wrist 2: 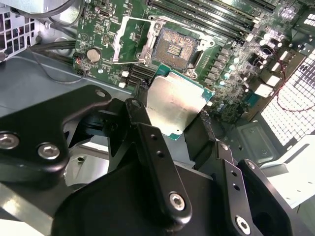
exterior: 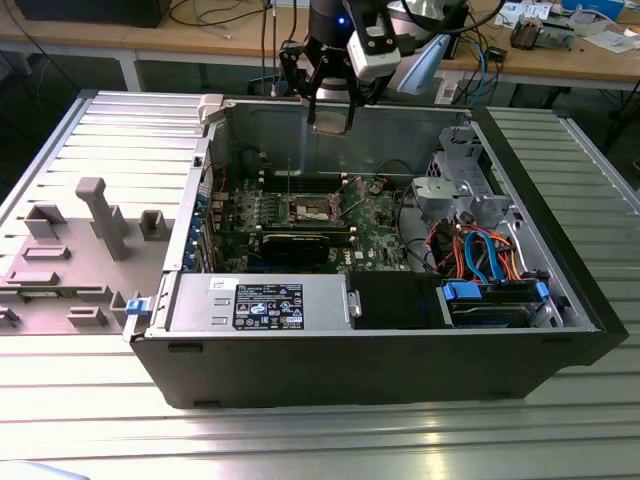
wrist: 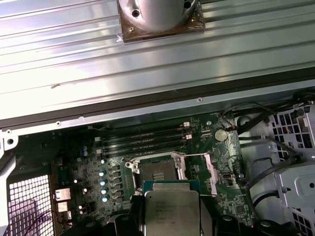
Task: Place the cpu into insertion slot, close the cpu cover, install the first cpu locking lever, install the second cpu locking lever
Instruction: 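Place the cpu into insertion slot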
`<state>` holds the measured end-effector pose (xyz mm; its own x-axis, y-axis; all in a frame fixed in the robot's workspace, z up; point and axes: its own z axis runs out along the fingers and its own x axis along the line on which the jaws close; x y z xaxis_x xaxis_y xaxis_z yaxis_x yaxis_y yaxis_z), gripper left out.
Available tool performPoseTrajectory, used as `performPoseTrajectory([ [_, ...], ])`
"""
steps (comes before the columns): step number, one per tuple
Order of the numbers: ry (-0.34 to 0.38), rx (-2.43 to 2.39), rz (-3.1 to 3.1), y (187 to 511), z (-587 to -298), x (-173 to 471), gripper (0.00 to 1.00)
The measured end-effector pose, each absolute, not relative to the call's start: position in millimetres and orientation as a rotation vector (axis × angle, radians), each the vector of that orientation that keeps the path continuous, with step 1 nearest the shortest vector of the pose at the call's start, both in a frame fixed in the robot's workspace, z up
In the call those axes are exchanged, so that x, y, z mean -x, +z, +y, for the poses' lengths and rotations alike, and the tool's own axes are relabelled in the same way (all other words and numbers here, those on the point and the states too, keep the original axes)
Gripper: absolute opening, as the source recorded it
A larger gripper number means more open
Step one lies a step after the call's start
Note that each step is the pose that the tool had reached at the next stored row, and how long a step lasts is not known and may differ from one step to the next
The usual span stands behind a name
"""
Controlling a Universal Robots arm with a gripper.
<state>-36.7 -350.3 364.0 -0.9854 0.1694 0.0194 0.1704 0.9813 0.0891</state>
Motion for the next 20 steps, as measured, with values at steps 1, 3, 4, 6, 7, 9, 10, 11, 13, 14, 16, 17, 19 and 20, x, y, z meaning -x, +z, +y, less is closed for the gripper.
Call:
performPoseTrajectory([
  [1, -0.142, 0.274, -3.115, 363.9, -350.3, 36.7, 0.54],
  [3, -0.142, 0.294, -3.114, 363.6, -350.3, 36.7, 0.54],
  [4, -0.142, 0.302, -3.113, 363.6, -350.3, 36.7, 0.54],
  [6, -0.142, 0.324, -3.112, 363.3, -350.3, 36.7, 0.54],
  [7, -0.142, 0.334, -3.111, 363.2, -350.3, 36.8, 0.54],
  [9, -0.142, 0.360, -3.109, 363.1, -350.3, 36.8, 0.54],
  [10, -0.143, 0.368, -3.108, 363.1, -350.3, 36.8, 0.54],
  [11, -0.143, 0.402, -3.105, 362.9, -350.3, 36.9, 0.54],
  [13, -0.143, 0.411, -3.104, 362.8, -350.3, 36.9, 0.54],
  [14, -0.143, 0.414, -3.103, 362.8, -350.3, 36.9, 0.54],
  [16, -0.143, 0.422, -3.103, 362.7, -350.3, 36.9, 0.54],
  [17, -0.143, 0.426, -3.102, 362.7, -350.3, 36.9, 0.54],
  [19, -0.143, 0.433, -3.101, 362.7, -350.3, 36.9, 0.54],
  [20, -0.143, 0.436, -3.101, 362.7, -350.3, 36.9, 0.54],
])
